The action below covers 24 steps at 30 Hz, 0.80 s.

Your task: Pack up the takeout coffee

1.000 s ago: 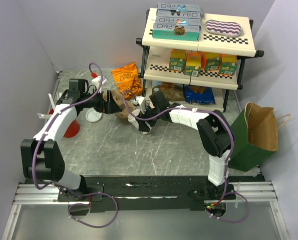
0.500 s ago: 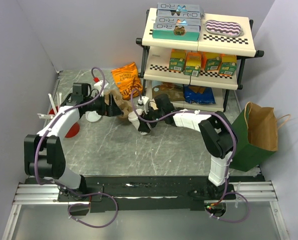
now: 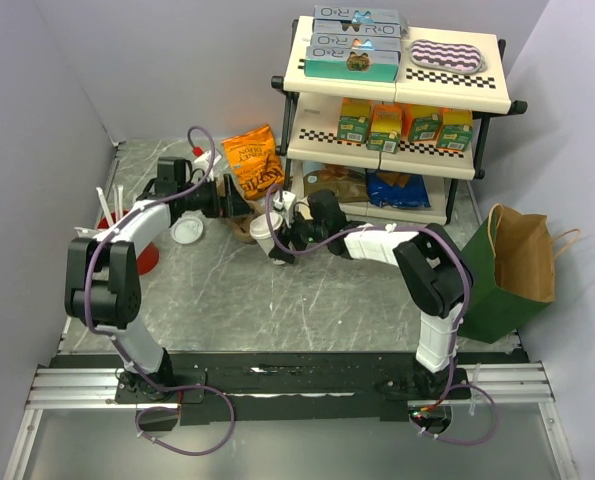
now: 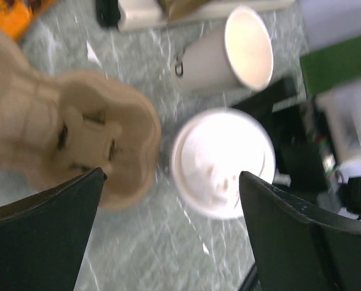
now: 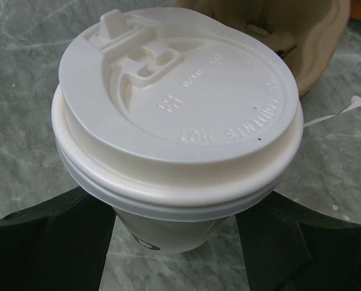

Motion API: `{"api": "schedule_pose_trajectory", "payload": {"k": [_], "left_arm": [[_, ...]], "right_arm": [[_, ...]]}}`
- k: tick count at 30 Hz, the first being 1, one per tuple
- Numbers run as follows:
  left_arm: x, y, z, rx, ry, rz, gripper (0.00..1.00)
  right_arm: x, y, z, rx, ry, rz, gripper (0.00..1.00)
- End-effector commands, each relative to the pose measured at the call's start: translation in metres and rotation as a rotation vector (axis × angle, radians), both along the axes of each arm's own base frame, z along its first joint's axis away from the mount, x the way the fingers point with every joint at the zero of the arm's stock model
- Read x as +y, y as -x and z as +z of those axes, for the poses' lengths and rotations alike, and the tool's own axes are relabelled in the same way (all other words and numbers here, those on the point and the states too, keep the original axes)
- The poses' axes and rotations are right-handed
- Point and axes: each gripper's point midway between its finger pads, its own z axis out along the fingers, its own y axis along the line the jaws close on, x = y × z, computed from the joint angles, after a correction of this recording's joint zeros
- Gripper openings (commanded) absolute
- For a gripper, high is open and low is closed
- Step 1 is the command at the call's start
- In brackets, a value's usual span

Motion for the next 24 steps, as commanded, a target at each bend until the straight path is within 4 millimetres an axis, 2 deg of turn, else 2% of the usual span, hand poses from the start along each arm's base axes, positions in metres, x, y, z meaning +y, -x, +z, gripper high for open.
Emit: {"api": "schedule_pose_trajectory", "payload": {"k": [1,5,8,15,20,24], "left_arm": [[-0.019,-0.024,0.028,-0.083,0.063,-0.025,1.0],[-0.036,-0.021,0.025,-0.075,0.069,-0.075,0.99],[-0.041,-0.016,0.021,-0.055,0.08,-0.086,0.99],[-0.043,-0.002,0.016,-0.002,0.113,-0.084,0.99],[-0.045,0.01,0.018,0.028,0.144,-0.098,0.99],[-0.049,0.019,0.023,0.033,0.184,-0.121,0.99]], "right_arm": [[0.006,-0.009,0.005,-0.06,-0.016,-0.016,0.61],[0.008,-0.011,0.0,-0.067,0.014,-0.026,0.62],[0.01,-0.011,-0.005,-0.061,0.039,-0.033,0.63],[0.012,-0.022,-0.01,-0.047,0.068,-0.089,0.67],[0.011,-0.023,-0.009,-0.065,0.075,-0.113,0.79],[0.003,-0.021,-0.011,-0.078,0.086,-0.142,0.83]]}}
